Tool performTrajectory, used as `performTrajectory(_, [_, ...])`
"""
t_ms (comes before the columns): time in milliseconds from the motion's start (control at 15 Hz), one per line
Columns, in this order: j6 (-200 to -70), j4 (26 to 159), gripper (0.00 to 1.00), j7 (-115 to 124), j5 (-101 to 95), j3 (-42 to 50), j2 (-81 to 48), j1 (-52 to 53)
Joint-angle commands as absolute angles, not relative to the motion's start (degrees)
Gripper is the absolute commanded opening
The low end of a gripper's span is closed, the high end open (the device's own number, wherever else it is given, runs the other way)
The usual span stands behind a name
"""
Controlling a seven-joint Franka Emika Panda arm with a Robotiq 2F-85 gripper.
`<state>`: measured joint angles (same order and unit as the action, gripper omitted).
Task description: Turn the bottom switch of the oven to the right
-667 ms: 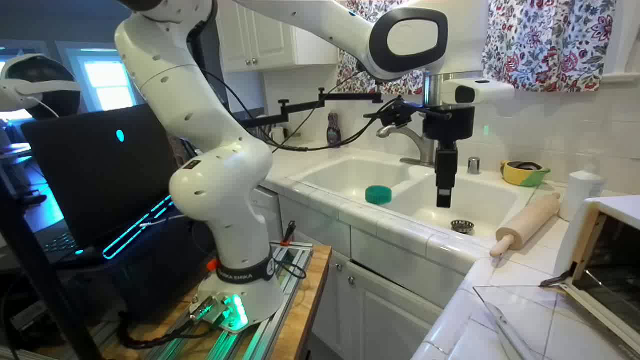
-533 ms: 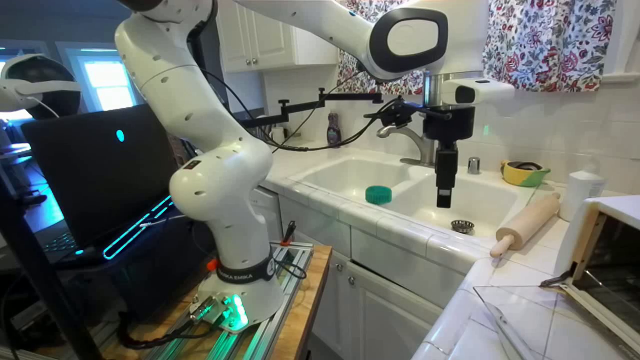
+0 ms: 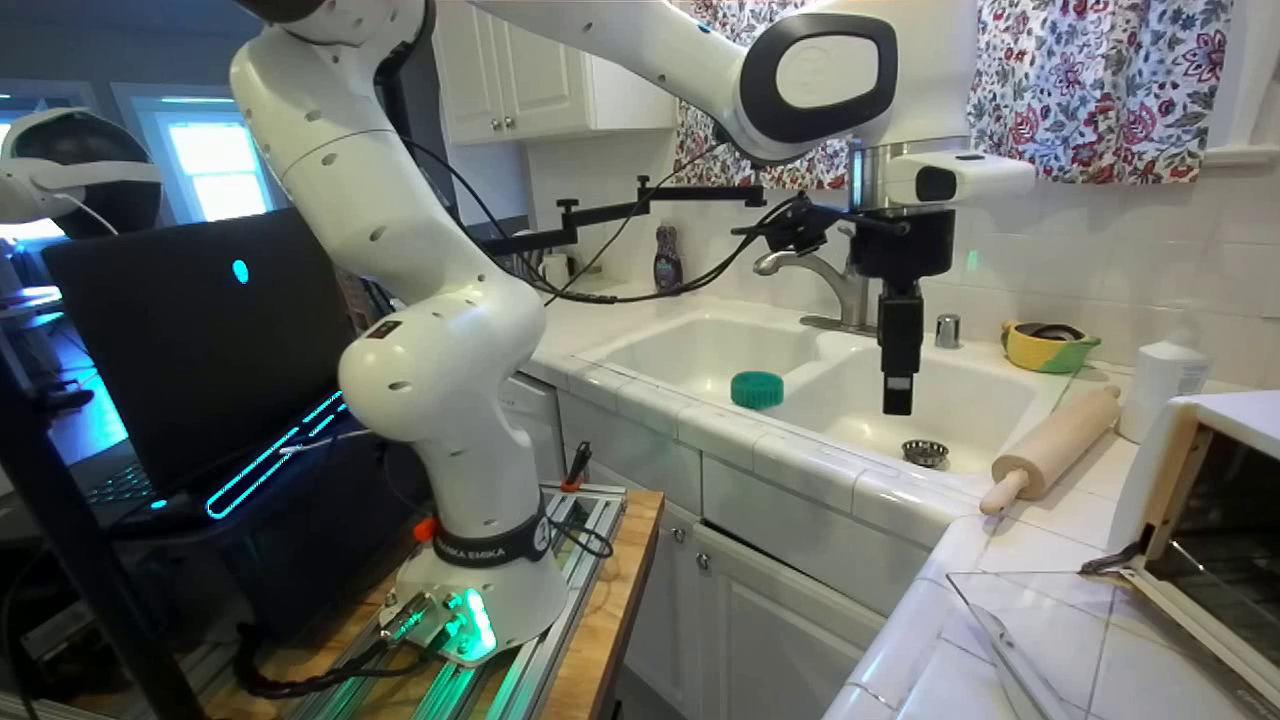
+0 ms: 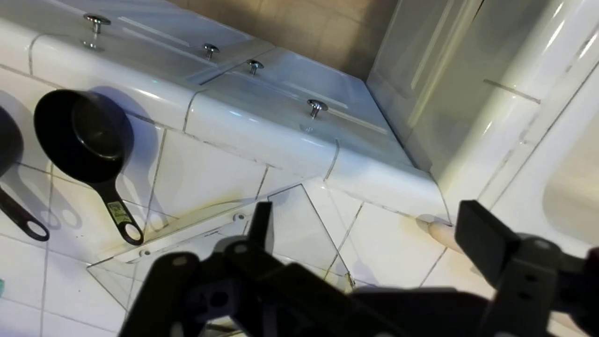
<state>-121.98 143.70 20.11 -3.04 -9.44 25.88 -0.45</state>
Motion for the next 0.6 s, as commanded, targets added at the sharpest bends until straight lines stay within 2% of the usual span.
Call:
performTrajectory(0, [-126.7, 141.3, 1.0, 16.3, -8.3, -7.4, 24.7, -2.2])
performTrajectory(333, [-131.1, 137.8, 1.0, 6.5, -7.5, -1.9, 23.0, -2.6])
performTrajectory(533, [-128.8, 135.4, 1.0, 0.4, -4.5, 1.6, 21.7, -1.9])
